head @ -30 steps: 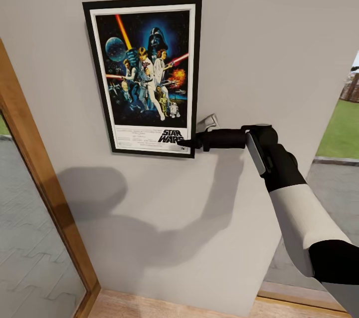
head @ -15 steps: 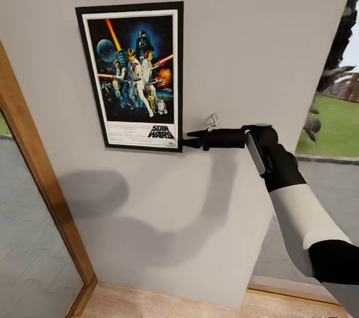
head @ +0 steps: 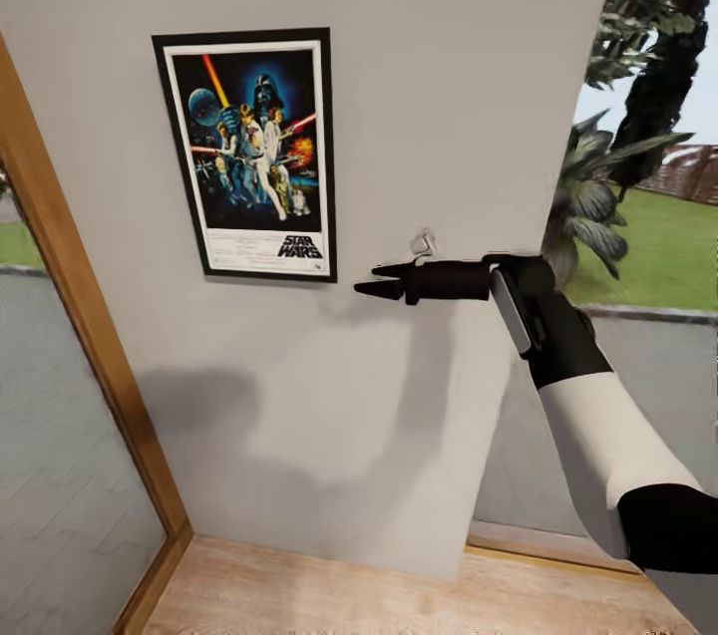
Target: Pick up the poster from the kitchen countertop and hang it on one of the wall nails in the kitchen.
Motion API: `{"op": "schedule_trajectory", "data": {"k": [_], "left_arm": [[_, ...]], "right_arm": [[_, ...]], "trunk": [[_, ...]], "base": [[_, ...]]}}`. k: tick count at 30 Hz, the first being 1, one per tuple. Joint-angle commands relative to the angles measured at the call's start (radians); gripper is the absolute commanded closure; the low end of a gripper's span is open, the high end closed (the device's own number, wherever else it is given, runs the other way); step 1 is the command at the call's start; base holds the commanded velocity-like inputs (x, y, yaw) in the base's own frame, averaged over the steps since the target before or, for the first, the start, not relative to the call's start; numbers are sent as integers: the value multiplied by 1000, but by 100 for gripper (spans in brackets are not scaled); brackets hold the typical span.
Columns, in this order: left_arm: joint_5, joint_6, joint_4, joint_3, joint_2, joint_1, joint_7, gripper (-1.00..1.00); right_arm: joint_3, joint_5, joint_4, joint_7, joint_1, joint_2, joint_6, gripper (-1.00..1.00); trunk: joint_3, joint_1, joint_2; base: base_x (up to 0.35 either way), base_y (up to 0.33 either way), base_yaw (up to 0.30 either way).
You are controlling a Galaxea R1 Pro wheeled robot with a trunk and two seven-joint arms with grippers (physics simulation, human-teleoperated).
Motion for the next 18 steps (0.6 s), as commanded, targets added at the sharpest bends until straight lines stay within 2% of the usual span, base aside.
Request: {"op": "schedule_trajectory", "data": {"k": [1,4,6,8,9,11,12,13,14,15,18], "left_arm": [[4,0,0,1,0,0,-5,-100],[4,1,0,2,0,0,-6,-100],[4,2,2,1,0,0,-6,-100],[5,3,2,1,0,0,-7,-100],[5,3,3,2,0,0,-7,-100],[7,3,5,2,1,0,-8,-100],[7,3,5,2,1,0,-10,-100],[8,3,5,3,1,0,-17,-100],[7,3,5,4,1,0,-55,-100],[6,4,5,4,1,0,-78,-100],[6,4,4,6,1,0,-114,-100]], "right_arm": [[2,-11,-4,0,7,-1,6,-100],[2,-22,-55,4,63,-2,5,-100],[2,-27,-131,7,154,-2,4,-100],[2,-28,-164,8,214,-3,-2,-100],[0,-29,-187,11,281,-4,-28,-100],[-35,-29,-208,28,422,-9,-122,-100],[-51,-29,-210,33,459,-10,-146,-100],[-83,-28,-210,41,529,-13,-188,-100],[-136,-27,-180,49,660,-16,-244,-100],[-152,-26,-153,51,710,-19,-267,-100],[-168,-24,-47,52,788,-39,-340,-100]], "trunk": [[-2,0,-2],[-2,0,-2],[-2,0,-2],[-2,0,-2],[-2,0,-2],[-2,0,-2],[-2,0,-2],[-2,0,-2],[-2,0,-2],[-2,0,-2],[-2,0,-2]], "base": [[-321,-25,0],[-325,-13,0],[-207,-5,0],[-117,-3,0],[-66,-2,0],[-35,-1,0],[-22,-1,0],[-14,0,0],[-6,0,0],[-4,0,0],[-2,0,0]]}}
